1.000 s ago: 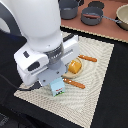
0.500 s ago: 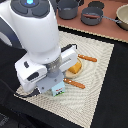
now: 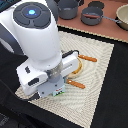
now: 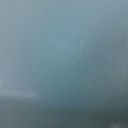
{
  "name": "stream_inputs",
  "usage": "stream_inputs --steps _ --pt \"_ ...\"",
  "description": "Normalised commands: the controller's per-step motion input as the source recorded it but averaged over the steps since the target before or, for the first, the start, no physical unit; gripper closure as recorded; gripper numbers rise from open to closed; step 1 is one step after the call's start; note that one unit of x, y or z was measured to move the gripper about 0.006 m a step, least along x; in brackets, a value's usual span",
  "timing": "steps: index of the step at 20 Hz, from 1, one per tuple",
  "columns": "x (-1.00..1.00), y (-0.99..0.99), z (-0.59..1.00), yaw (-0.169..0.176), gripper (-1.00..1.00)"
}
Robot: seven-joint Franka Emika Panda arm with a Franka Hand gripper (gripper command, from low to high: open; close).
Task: Interact with the objects in diverse but meaningful ways.
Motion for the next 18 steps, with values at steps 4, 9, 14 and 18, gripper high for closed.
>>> stream_inputs --steps 4,9,14,18 --pt "0.3 -0.14 -0.02 -0.025 1.0" --pt "0.38 -0.09 0.68 -0.006 1.0" --pt "0.45 0.04 1.0 -0.015 1.0" --pt "0.45 0.35 0.87 0.0 1.0"
